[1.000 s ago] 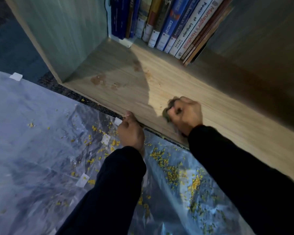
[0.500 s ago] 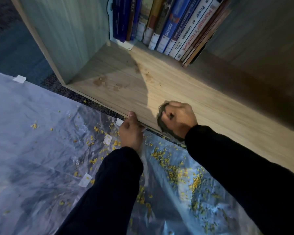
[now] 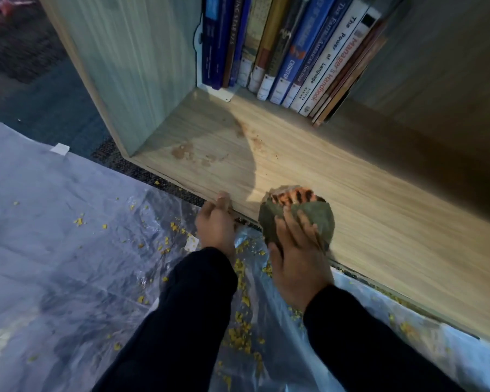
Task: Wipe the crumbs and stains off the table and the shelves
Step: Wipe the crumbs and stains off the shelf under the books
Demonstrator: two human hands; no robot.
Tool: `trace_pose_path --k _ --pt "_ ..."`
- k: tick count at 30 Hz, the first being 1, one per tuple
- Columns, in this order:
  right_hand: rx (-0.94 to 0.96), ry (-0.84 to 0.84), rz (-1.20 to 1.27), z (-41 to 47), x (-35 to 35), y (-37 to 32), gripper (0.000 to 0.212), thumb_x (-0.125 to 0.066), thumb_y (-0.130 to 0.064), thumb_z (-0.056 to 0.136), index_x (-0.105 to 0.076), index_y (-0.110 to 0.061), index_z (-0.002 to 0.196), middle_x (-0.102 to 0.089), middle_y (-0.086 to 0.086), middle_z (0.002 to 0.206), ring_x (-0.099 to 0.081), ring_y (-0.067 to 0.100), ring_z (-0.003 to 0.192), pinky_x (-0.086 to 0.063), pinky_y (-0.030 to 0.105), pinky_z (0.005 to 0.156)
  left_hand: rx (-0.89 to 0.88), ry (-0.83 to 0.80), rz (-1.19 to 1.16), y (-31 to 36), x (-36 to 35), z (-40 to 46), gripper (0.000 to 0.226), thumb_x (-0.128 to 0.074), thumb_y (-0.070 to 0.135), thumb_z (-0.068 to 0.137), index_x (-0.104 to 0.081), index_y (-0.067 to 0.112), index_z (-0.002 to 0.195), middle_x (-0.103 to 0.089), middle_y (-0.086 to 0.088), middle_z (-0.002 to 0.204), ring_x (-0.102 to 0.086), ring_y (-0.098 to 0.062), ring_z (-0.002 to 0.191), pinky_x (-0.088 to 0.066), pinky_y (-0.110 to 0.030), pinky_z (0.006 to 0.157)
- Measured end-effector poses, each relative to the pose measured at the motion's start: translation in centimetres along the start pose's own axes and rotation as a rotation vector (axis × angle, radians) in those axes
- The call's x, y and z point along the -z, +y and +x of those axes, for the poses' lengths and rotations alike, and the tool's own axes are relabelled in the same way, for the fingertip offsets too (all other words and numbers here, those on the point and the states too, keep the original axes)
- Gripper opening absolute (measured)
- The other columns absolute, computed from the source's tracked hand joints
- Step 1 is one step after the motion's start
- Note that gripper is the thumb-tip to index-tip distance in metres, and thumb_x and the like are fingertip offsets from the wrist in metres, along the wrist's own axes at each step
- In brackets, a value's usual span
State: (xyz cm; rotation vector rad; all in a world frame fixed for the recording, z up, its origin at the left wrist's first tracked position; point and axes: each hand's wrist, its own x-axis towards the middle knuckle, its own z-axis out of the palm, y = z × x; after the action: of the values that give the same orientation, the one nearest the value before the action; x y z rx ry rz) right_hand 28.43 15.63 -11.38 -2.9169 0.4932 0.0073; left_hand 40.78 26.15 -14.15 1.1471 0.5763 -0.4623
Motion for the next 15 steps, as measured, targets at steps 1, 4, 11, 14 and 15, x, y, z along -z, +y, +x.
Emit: trace_pose_path --k 1,4,11,14,15 --pt "-0.002 -0.073 0.022 -0.6 0.1 -0.5 0.064 -0.023 -0.047 0.101 -0.042 -0.015 0.153 -0.029 0.003 0.165 -0.023 0.033 0.153 -0.020 0.053 0.123 0.000 0.066 -0.024 1.2 0.2 0.8 0.026 -0.060 0.032 0.097 -0.054 0.020 0.075 -0.052 0.000 0.066 -0.051 -0.017 0.060 -0.045 -0.030 0.058" --pt "0.021 -0.165 0.009 1.6 1.1 -0.8 0.074 -0.011 -0.055 0.098 -0.031 -0.017 0.159 -0.018 0.002 0.168 -0.011 0.030 0.156 -0.008 0.049 0.126 -0.051 0.192 -0.037 4.2 0.8 3.7 0.029 -0.058 0.038 0.093 -0.055 0.013 0.079 -0.053 -0.008 0.068 -0.054 -0.021 0.060 -0.048 -0.032 0.058" --pt "0.018 -0.193 -0.119 17.6 1.7 -4.5 0.071 -0.024 -0.055 0.102 -0.015 -0.018 0.162 -0.007 0.004 0.170 -0.005 0.033 0.156 -0.006 0.050 0.126 0.035 0.265 0.260 5.5 1.5 5.8 0.066 -0.056 0.067 0.061 -0.068 0.007 0.087 -0.073 -0.018 0.091 -0.072 -0.036 0.084 -0.061 -0.052 0.081" --pt "0.002 -0.183 -0.105 19.9 1.4 -5.1 0.067 -0.025 -0.052 0.103 -0.019 -0.020 0.161 -0.008 0.002 0.171 -0.005 0.031 0.156 -0.006 0.049 0.126 0.156 0.246 0.316 8.9 1.5 4.7 0.037 -0.066 0.039 0.088 -0.059 0.004 0.076 -0.058 -0.011 0.059 -0.053 -0.023 0.044 -0.048 -0.029 0.055" --pt "0.004 -0.190 -0.083 19.9 1.7 -5.0 0.066 -0.025 -0.051 0.104 -0.020 -0.020 0.161 -0.008 0.001 0.171 -0.006 0.029 0.156 -0.007 0.047 0.127 0.172 0.251 0.368 9.3 1.5 4.9 0.033 -0.064 0.035 0.092 -0.058 0.007 0.076 -0.053 -0.008 0.055 -0.047 -0.021 0.043 -0.044 -0.028 0.054"
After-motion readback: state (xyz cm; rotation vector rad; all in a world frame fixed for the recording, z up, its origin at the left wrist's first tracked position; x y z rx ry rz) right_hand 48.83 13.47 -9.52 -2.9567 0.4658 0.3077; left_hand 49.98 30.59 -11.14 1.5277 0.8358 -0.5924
